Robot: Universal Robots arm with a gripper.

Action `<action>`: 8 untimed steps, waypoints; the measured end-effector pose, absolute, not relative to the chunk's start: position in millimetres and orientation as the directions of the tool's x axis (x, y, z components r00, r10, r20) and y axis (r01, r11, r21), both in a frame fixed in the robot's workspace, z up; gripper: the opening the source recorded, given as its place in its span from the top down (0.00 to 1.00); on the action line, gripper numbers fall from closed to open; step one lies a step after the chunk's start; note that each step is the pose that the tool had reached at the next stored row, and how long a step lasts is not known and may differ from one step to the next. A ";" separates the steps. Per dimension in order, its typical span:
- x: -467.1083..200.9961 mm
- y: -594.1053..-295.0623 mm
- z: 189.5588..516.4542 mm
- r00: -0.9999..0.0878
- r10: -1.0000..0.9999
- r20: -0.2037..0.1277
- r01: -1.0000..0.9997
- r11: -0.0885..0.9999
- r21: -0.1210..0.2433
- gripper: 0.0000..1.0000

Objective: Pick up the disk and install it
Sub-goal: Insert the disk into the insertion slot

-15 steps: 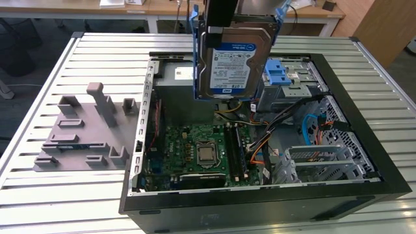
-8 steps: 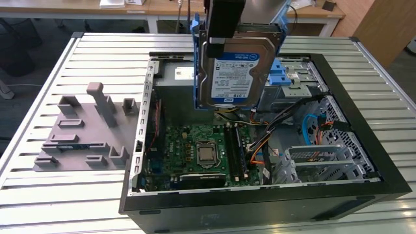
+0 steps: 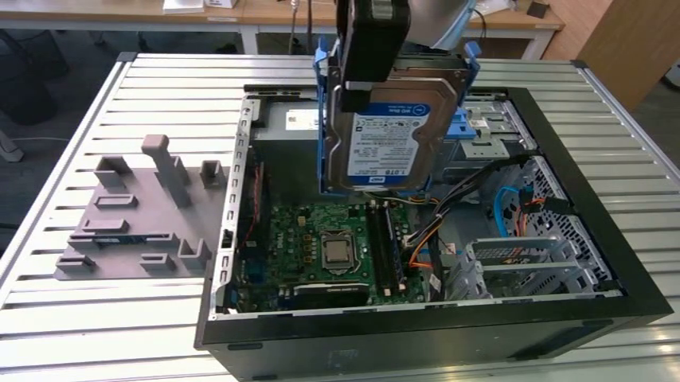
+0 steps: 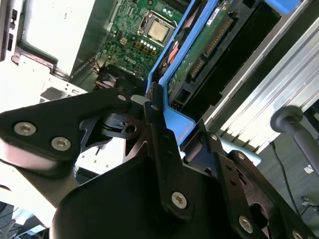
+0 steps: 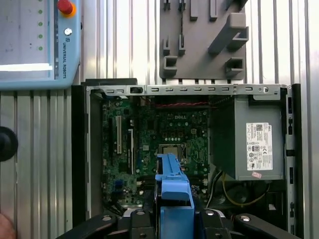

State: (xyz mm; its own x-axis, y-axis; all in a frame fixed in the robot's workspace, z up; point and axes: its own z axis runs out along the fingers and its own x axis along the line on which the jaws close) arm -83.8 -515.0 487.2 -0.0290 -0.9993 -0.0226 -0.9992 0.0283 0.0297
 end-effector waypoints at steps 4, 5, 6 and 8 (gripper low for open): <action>-69.4 -515.4 485.8 -0.029 -0.999 -0.022 -0.999 0.028 0.030 0.64; -66.5 -515.4 485.4 -0.029 -0.999 -0.022 -0.999 0.028 0.030 0.64; -63.8 -515.4 484.9 -0.029 -0.999 -0.022 -0.999 0.028 0.030 0.64; -58.9 -515.5 483.5 -0.029 -0.999 -0.022 -0.999 0.028 0.030 0.64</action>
State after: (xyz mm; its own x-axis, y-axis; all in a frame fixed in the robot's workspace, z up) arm -58.9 -515.5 483.5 -0.0288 -0.9993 -0.0223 -0.9992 0.0281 0.0296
